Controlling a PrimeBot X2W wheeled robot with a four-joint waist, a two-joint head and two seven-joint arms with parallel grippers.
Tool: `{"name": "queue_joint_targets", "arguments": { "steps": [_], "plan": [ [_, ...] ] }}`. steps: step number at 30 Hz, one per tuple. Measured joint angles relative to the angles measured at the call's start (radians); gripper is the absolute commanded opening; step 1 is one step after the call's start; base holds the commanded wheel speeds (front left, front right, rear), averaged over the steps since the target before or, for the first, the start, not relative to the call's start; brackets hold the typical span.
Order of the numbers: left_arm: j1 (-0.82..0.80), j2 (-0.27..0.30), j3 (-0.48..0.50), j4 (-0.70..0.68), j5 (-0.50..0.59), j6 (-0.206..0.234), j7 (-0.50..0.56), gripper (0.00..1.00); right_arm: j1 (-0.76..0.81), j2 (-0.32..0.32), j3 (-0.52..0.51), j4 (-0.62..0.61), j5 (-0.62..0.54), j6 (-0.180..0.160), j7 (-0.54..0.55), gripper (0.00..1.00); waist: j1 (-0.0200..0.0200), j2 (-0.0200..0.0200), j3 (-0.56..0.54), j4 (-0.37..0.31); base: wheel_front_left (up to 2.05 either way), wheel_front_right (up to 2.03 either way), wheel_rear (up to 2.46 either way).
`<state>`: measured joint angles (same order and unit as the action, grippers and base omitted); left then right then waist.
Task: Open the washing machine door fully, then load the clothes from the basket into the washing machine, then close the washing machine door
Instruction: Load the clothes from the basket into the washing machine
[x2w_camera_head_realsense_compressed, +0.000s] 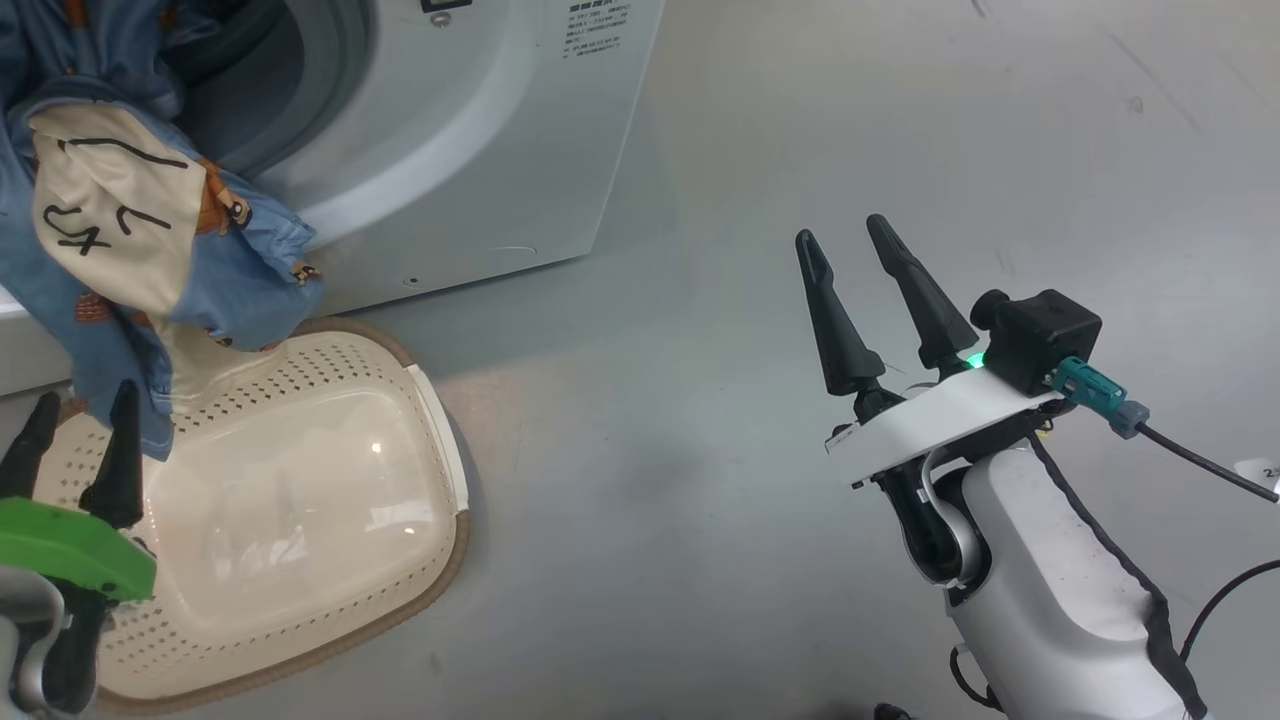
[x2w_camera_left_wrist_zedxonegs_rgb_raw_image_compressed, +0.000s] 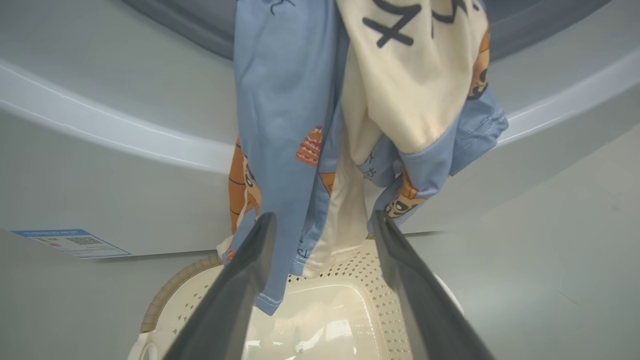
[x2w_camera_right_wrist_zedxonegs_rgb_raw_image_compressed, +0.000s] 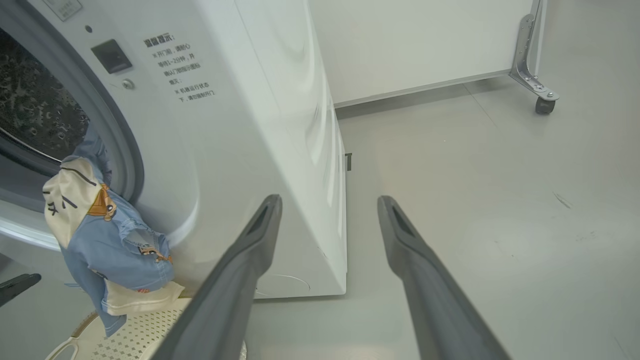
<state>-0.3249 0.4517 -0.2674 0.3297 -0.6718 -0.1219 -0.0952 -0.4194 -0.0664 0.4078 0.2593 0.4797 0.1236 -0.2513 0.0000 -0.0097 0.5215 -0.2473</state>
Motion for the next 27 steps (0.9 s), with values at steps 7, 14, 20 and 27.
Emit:
{"name": "queue_joint_targets", "arguments": {
  "steps": [7,14,20,27],
  "plan": [
    [-0.096,0.031,-0.027,0.087,-0.014,0.000,0.056,1.00,-0.011,0.003,0.003,-0.006,0.006,0.000,0.000,1.00,0.0000,0.0000,0.029,-0.026,0.00,0.00,0.00],
    [-0.166,0.058,-0.046,0.185,-0.017,0.000,0.096,1.00,-0.020,0.005,0.008,-0.011,0.006,0.000,0.000,1.00,0.0000,0.0000,0.054,-0.055,0.00,0.00,0.00],
    [-0.217,0.059,-0.108,0.220,-0.017,0.000,0.108,1.00,-0.021,0.005,-0.004,-0.011,0.006,0.000,0.000,1.00,0.0000,0.0000,0.070,-0.072,0.00,0.00,0.00],
    [-0.255,0.060,-0.179,0.237,-0.020,0.000,0.117,1.00,-0.021,0.006,-0.005,-0.011,0.006,0.000,0.000,1.00,0.0000,0.0000,0.080,-0.075,0.00,0.00,0.00]
  ]
}}
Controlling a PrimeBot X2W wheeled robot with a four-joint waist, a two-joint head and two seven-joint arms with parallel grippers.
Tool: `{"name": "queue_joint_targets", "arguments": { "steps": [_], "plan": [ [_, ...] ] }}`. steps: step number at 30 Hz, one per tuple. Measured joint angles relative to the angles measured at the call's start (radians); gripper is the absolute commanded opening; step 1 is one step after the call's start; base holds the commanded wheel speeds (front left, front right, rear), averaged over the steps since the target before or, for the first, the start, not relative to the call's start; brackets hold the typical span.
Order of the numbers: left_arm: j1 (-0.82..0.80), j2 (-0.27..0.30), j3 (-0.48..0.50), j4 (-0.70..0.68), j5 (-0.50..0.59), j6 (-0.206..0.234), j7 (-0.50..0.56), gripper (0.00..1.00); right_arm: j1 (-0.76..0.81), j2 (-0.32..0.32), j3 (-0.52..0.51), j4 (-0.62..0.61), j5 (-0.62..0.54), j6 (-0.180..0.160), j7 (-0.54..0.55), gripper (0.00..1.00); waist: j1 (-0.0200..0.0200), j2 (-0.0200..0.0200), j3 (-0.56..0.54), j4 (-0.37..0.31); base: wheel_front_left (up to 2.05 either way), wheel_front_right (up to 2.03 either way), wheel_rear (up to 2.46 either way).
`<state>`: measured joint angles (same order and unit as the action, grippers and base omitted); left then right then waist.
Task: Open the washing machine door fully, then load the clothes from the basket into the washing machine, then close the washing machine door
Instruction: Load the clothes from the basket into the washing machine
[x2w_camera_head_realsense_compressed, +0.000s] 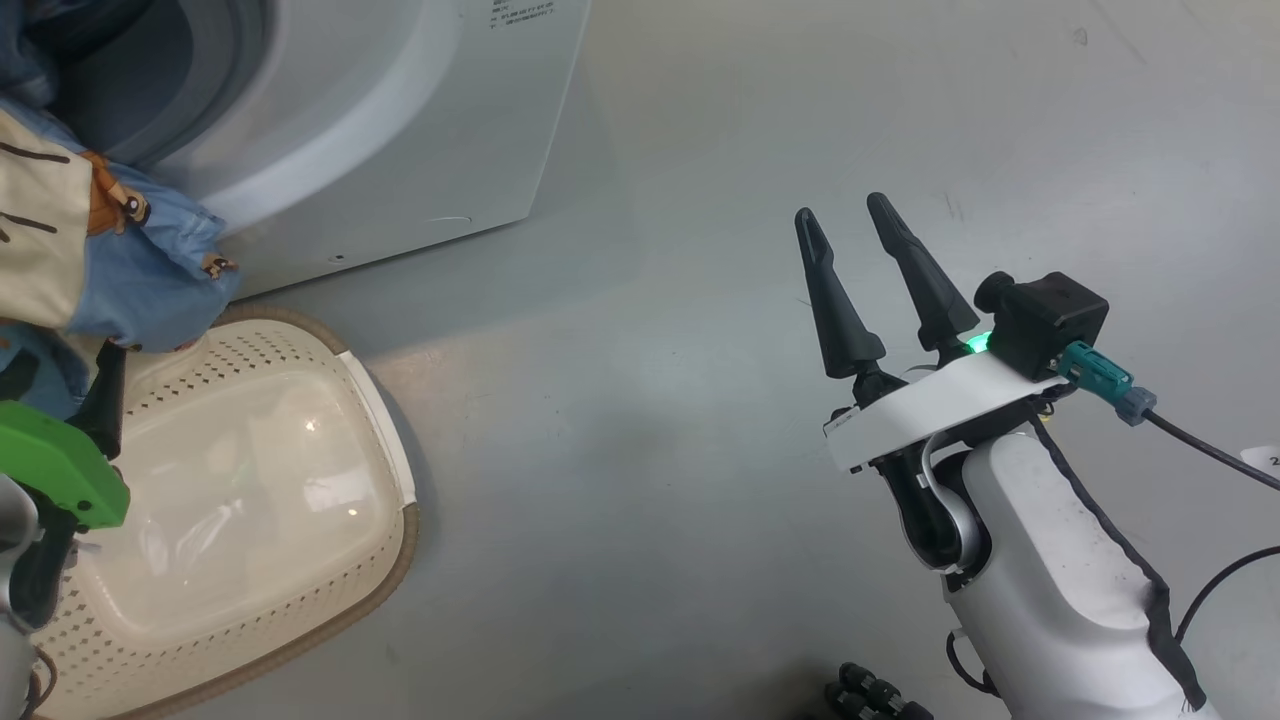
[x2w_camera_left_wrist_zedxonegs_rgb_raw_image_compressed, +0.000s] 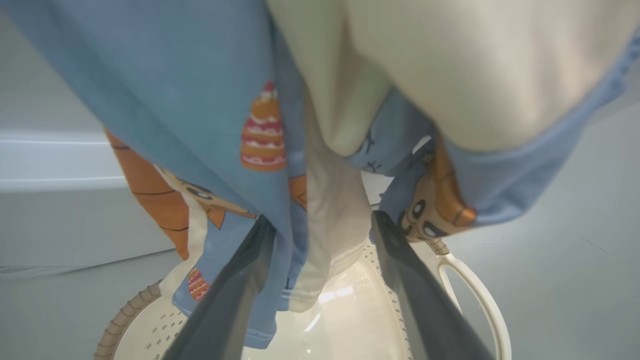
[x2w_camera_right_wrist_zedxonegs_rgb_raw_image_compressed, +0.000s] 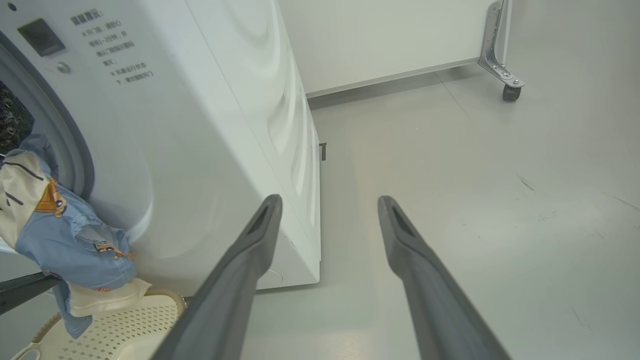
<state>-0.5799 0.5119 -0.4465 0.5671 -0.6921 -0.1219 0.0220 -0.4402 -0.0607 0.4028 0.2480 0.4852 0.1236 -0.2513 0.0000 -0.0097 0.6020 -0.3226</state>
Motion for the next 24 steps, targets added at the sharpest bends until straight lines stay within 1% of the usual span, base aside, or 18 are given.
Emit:
{"name": "queue_joint_targets", "arguments": {
  "steps": [7,8,9,10,11,14,18,24],
  "plan": [
    [-0.058,0.000,-0.013,0.058,-0.017,0.000,0.001,1.00,-0.006,0.001,0.004,0.000,0.000,0.000,0.000,1.00,0.0000,0.0000,0.009,0.001,0.00,0.00,0.00],
    [-0.063,0.000,-0.013,0.067,-0.023,0.000,0.006,0.93,-0.008,0.001,0.005,0.000,0.000,0.000,0.000,1.00,0.0000,0.0000,0.010,0.001,0.00,0.00,0.00],
    [-0.066,-0.001,-0.014,0.077,-0.027,0.000,0.009,0.51,-0.011,0.001,0.006,0.000,0.000,0.000,0.000,1.00,0.0000,0.0000,0.011,0.001,0.00,0.00,0.00],
    [-0.070,-0.002,-0.014,0.084,-0.034,0.000,0.008,0.40,-0.014,0.001,0.007,0.000,0.000,0.000,0.000,1.00,0.0000,0.0000,0.012,0.001,0.00,0.00,0.00],
    [-0.073,-0.003,-0.015,0.086,-0.041,0.000,0.008,0.00,-0.015,0.001,0.006,0.000,0.000,0.000,0.000,1.00,0.0000,0.0000,0.013,0.001,0.00,0.00,0.00],
    [-0.078,-0.007,-0.026,0.091,-0.063,0.000,0.001,0.00,-0.015,0.001,0.004,0.000,-0.001,0.000,0.000,1.00,0.0000,0.0000,0.014,0.000,0.00,0.00,0.00],
    [-0.081,-0.007,-0.044,0.090,-0.065,0.000,-0.017,0.00,-0.015,0.002,-0.001,0.000,-0.001,0.000,0.000,1.00,0.0000,0.0000,0.012,0.002,0.00,0.00,0.00],
    [-0.084,-0.009,-0.103,0.047,-0.070,0.000,-0.070,0.00,-0.015,0.003,-0.015,0.001,-0.001,0.000,0.000,1.00,0.0000,0.0000,0.002,0.015,0.00,0.00,0.00]
  ]
}}
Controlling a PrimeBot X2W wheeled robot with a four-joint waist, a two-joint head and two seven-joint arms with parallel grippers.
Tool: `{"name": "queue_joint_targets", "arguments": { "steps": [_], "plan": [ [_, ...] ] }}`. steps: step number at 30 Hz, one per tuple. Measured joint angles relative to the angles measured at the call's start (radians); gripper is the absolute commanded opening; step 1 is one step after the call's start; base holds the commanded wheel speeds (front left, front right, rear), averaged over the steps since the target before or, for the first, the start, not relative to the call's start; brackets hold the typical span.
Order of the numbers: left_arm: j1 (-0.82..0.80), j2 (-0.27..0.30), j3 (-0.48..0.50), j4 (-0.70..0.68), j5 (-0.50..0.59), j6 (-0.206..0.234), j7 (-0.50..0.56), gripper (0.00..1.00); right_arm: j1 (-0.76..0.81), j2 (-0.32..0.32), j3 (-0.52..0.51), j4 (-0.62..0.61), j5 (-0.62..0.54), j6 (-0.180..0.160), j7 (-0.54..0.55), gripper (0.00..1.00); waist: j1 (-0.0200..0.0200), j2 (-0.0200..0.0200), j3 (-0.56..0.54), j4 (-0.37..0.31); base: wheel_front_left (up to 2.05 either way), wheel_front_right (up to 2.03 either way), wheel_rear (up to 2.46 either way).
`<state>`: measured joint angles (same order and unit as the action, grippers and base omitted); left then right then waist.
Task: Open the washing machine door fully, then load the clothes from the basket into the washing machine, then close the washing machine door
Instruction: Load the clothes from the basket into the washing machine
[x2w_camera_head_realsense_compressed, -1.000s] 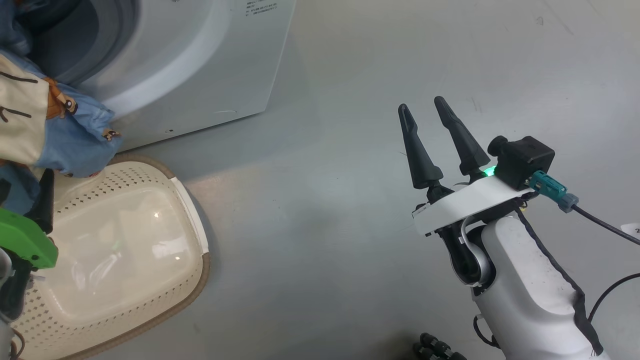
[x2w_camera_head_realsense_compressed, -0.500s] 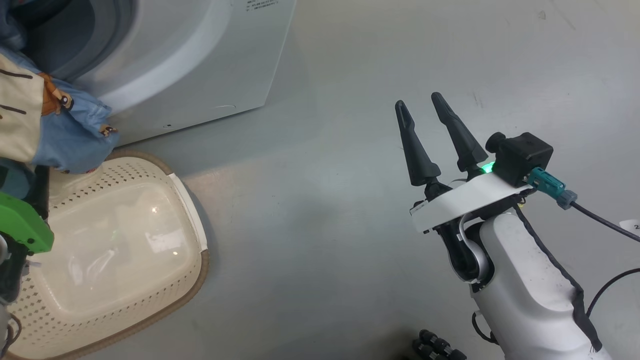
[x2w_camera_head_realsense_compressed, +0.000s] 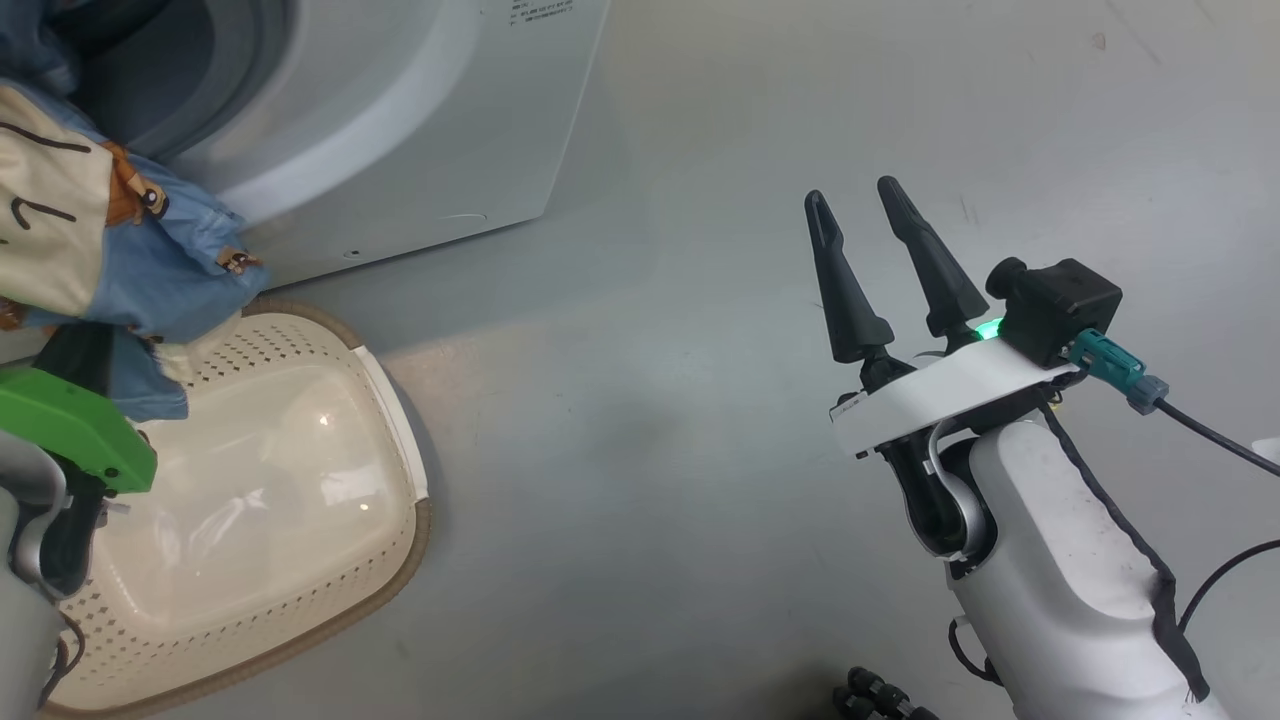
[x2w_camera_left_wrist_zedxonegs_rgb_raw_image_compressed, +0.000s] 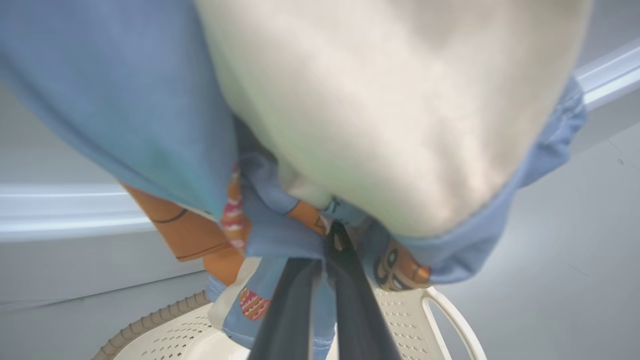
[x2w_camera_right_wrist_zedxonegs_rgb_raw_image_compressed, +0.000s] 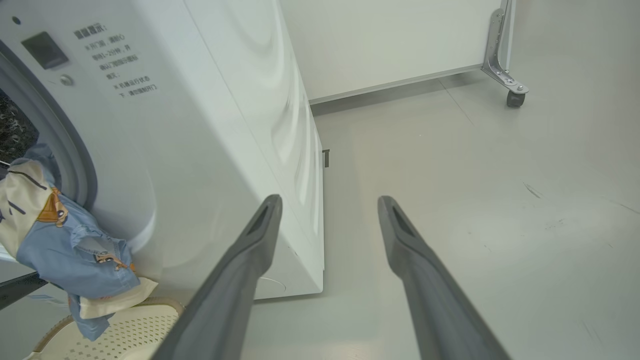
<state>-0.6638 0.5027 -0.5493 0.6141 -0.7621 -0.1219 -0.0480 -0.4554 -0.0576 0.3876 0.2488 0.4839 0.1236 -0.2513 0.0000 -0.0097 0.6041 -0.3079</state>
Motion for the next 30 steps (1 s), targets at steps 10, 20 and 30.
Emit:
{"name": "queue_joint_targets", "arguments": {
  "steps": [10,20,30],
  "plan": [
    [-0.003,0.004,-0.026,-0.105,-0.026,0.000,-0.123,0.00,0.000,0.001,-0.002,0.004,0.000,0.000,0.000,1.00,0.0000,-0.0001,-0.020,0.028,0.00,0.00,0.00],
    [-0.069,0.028,0.003,-0.186,-0.066,0.000,-0.164,0.00,0.001,0.001,0.006,0.012,0.000,0.000,0.000,1.00,0.0000,0.0000,-0.040,0.038,0.00,0.00,0.00],
    [-0.214,0.096,0.040,-0.105,-0.063,0.000,-0.070,0.00,0.004,0.001,0.047,0.012,0.005,0.000,0.000,1.00,0.0000,0.0000,-0.037,-0.001,0.00,0.00,0.00]
  ]
}}
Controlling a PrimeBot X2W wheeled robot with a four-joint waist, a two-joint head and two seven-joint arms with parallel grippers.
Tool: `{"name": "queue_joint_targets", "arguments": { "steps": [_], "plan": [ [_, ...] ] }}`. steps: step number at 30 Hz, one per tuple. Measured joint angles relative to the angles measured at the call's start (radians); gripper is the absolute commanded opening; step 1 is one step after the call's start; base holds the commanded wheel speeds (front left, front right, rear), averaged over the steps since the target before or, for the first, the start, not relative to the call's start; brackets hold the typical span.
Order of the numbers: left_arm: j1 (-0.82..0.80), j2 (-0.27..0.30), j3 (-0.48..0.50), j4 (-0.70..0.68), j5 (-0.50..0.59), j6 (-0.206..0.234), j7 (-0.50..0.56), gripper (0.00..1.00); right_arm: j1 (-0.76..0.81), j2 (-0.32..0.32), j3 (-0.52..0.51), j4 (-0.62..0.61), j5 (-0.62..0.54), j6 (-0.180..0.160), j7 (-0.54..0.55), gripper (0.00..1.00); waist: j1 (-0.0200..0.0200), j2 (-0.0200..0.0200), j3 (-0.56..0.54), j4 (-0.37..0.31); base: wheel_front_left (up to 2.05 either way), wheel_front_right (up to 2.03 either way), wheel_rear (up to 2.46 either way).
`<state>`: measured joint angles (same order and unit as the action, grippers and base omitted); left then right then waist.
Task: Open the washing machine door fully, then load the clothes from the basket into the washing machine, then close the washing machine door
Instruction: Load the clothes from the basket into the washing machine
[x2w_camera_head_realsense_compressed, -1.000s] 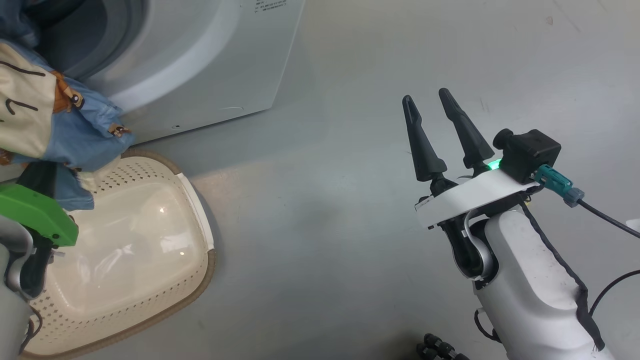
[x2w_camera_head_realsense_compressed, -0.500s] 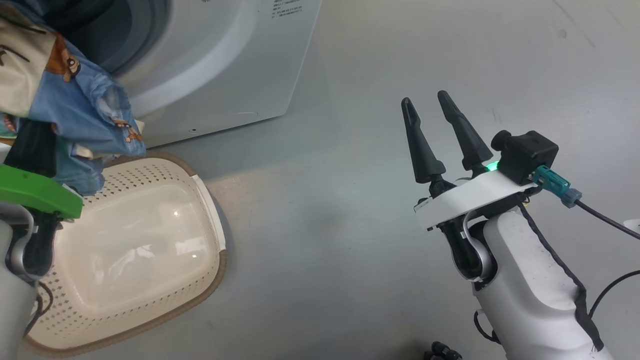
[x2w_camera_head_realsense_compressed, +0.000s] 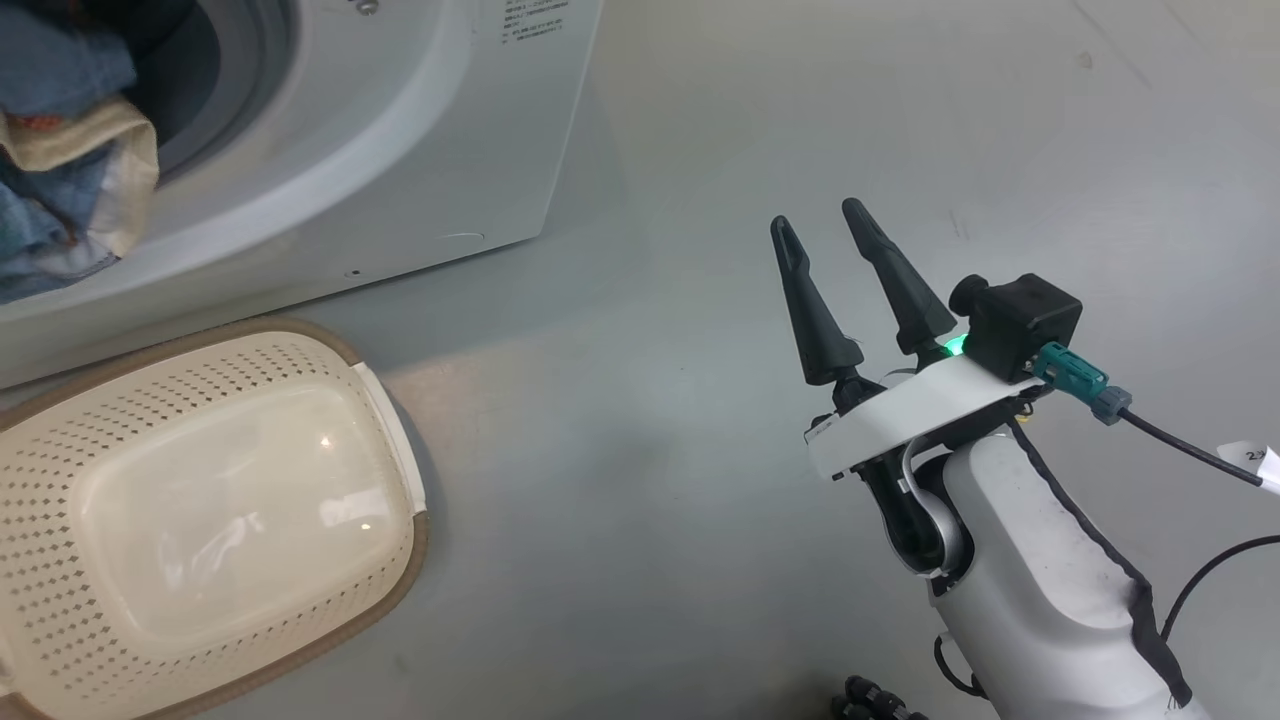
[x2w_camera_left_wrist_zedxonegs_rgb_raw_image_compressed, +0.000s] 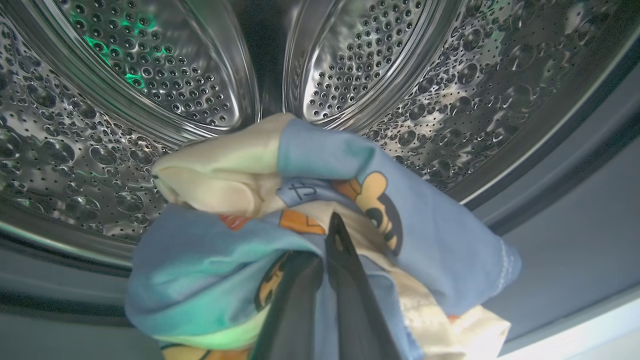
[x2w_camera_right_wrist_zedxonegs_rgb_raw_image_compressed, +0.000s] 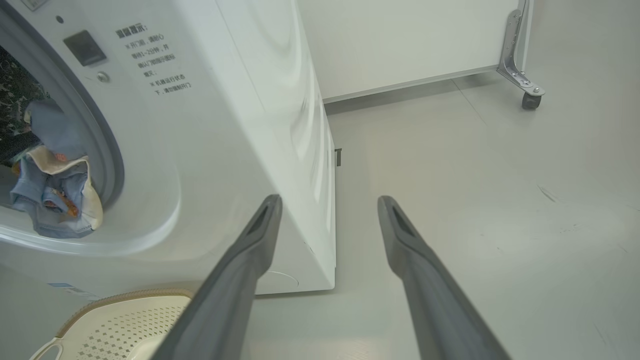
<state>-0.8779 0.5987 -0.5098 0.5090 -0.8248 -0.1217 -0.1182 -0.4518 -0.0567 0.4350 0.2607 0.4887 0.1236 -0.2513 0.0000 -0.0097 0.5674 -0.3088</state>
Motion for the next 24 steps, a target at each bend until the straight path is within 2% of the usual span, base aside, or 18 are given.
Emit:
{"name": "queue_joint_targets", "arguments": {
  "steps": [6,10,14,15,16,24],
  "plan": [
    [-0.091,0.035,0.014,0.056,0.012,0.014,0.050,0.00,0.000,0.001,0.022,-0.005,0.017,0.000,0.000,1.00,0.0000,0.0000,0.016,-0.041,0.00,0.00,0.00],
    [-0.188,0.048,0.064,0.044,0.059,0.045,-0.038,0.00,0.000,0.001,0.023,-0.024,0.034,0.000,0.000,1.00,0.0000,0.0000,0.032,-0.073,0.00,0.00,0.00],
    [-0.266,0.044,0.076,0.047,0.077,0.050,-0.083,0.00,0.000,0.004,0.003,-0.029,0.039,0.000,0.000,1.00,0.0000,0.0000,0.047,-0.101,0.00,0.00,0.00],
    [-0.264,0.036,0.064,0.062,0.077,0.050,-0.071,0.38,0.000,0.003,-0.002,-0.029,0.040,0.000,0.000,1.00,0.0000,0.0000,0.051,-0.106,0.00,0.00,0.00],
    [-0.260,0.026,0.052,0.081,0.077,0.050,-0.066,1.00,0.000,0.003,-0.005,-0.029,0.040,0.000,0.000,1.00,0.0000,0.0000,0.054,-0.109,0.00,0.00,0.00],
    [-0.228,-0.029,0.005,0.179,0.070,0.041,-0.015,1.00,0.000,0.006,-0.021,-0.029,0.039,0.000,0.000,1.00,0.0000,0.0000,0.060,-0.093,0.00,0.00,0.00]
  ]
}}
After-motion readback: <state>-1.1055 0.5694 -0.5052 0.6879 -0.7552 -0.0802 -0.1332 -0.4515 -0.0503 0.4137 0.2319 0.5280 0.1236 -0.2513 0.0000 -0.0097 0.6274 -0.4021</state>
